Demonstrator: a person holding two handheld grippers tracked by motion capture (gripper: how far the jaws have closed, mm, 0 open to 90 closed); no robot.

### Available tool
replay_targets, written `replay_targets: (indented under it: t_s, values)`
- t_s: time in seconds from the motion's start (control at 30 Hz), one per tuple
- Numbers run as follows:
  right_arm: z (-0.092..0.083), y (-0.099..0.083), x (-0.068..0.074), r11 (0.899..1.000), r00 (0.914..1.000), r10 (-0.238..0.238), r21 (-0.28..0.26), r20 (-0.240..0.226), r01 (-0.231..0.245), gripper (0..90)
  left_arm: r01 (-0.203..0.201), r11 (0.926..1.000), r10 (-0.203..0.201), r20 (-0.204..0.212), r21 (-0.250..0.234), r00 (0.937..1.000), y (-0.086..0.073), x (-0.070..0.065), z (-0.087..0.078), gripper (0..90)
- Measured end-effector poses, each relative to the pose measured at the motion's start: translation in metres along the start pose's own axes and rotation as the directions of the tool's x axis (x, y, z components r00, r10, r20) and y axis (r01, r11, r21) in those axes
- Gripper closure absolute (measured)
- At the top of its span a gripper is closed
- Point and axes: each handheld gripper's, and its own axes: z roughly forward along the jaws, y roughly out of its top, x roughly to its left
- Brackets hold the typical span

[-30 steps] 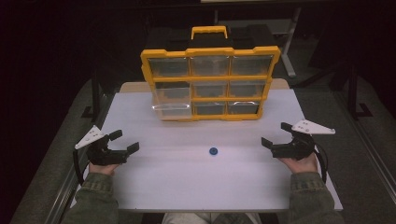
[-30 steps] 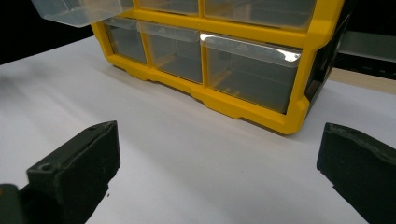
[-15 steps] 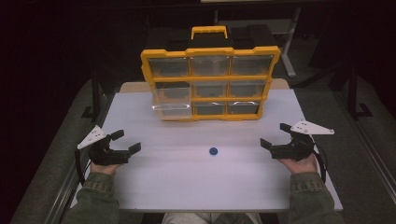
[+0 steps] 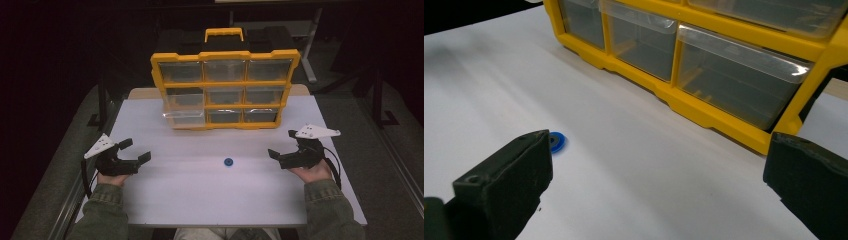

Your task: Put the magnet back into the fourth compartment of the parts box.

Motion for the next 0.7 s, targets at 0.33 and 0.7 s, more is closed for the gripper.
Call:
replay_targets:
  t_s: [0.33, 0.7]
  values:
    - [0.013, 0.013, 0.002, 0.999, 0.9984, -0.02, 0.047, -0.053, 0.023, 0.0, 0.003, 1.0, -0.003, -0.005, -0.003, 1.0, 0.0, 0.001, 0.0, 0.0]
    - [0.026, 0.022, 0.005, 0.996, 0.9959, -0.036, 0.082, -0.083, 0.043, 0.0, 0.001, 0.9999, -0.001, -0.007, -0.012, 1.0, 0.001, -0.001, -0.001, 0.0]
